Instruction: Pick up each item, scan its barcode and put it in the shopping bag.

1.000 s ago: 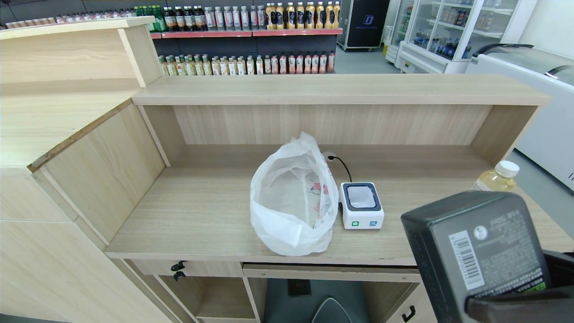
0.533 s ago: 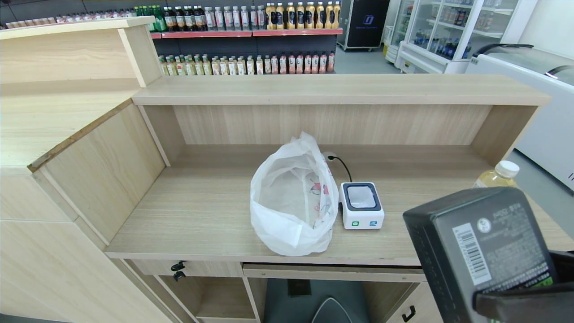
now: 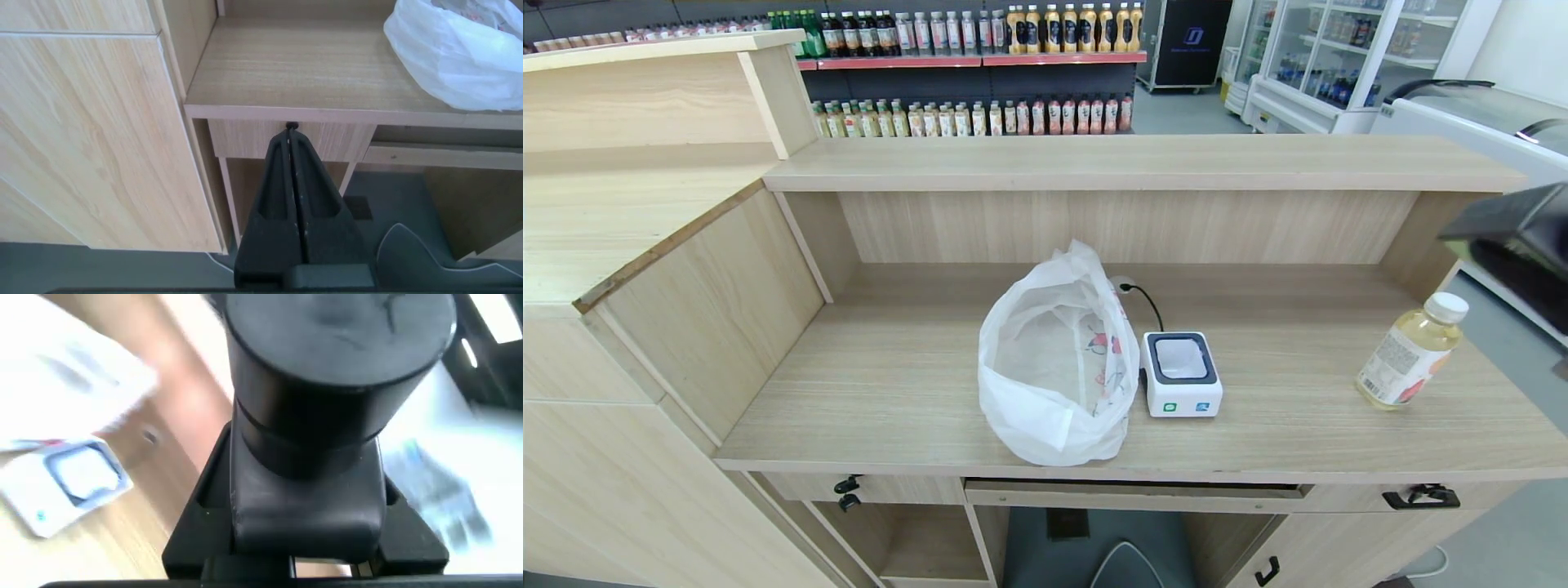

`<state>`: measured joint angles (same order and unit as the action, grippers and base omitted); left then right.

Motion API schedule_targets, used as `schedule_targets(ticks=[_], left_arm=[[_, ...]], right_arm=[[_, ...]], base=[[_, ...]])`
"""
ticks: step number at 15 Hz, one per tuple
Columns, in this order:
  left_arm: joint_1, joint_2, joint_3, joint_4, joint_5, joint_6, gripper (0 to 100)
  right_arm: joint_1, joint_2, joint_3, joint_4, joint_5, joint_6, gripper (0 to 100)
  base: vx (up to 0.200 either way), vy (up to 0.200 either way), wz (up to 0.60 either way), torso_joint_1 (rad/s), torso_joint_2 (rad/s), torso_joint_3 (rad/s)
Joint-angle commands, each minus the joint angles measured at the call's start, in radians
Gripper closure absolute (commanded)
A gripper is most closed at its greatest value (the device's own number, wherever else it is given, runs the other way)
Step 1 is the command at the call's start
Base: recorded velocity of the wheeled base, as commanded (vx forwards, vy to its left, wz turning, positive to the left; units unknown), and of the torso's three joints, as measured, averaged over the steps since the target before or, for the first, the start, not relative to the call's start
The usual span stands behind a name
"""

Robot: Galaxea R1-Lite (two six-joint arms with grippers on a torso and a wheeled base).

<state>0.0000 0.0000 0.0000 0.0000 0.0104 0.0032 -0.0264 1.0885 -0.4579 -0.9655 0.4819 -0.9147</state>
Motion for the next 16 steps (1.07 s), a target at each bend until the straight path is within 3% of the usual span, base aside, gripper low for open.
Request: schedule_targets(ticks=[1, 4, 8, 11, 12, 13, 14, 15, 16], left_arm=[[0.000, 0.000, 0.000, 0.000, 0.000, 0.000, 100], [0.000, 0.000, 0.000, 0.000, 0.000, 0.000, 100], [0.000, 0.000, 0.000, 0.000, 0.000, 0.000, 100], [0.000, 0.000, 0.000, 0.000, 0.000, 0.001, 100], [0.000, 0.000, 0.000, 0.000, 0.000, 0.000, 100], [0.000, 0.000, 0.000, 0.000, 0.000, 0.000, 100], [0.000, 0.000, 0.000, 0.000, 0.000, 0.000, 100], [0.000, 0.000, 0.000, 0.000, 0.000, 0.000, 100], [0.000, 0.000, 0.000, 0.000, 0.000, 0.000, 100]], right_arm=[[-0.250, -0.007, 0.041, -0.061, -0.059, 0.192, 100], [-0.297, 0.080, 0.042, -0.081, -0.075, 0.290, 100], [-0.322, 0.100, 0.048, -0.010, -0.091, 0.385, 100], [-0.245, 0.100, 0.004, 0.105, -0.278, 0.511, 100], [-0.236, 0.102, -0.004, 0.122, -0.295, 0.522, 100], [-0.178, 0.120, -0.062, 0.229, -0.362, 0.637, 100], [-0.119, 0.137, -0.091, 0.258, -0.255, 0.836, 100], [-0.124, 0.168, -0.093, 0.258, -0.134, 0.978, 100], [-0.130, 0.192, -0.087, 0.271, -0.118, 1.048, 100]], base=[[0.000, 0.000, 0.00, 0.000, 0.00, 0.000], [0.000, 0.000, 0.00, 0.000, 0.00, 0.000], [0.000, 0.000, 0.15, 0.001, 0.00, 0.003], [0.000, 0.000, 0.60, 0.001, 0.00, 0.004], [0.000, 0.000, 0.60, -0.012, 0.01, -0.002], [0.000, 0.000, 0.60, 0.002, 0.01, 0.007], [0.000, 0.000, 0.00, 0.000, 0.00, 0.000], [0.000, 0.000, 0.00, 0.000, 0.00, 0.000], [0.000, 0.000, 0.00, 0.000, 0.00, 0.000]])
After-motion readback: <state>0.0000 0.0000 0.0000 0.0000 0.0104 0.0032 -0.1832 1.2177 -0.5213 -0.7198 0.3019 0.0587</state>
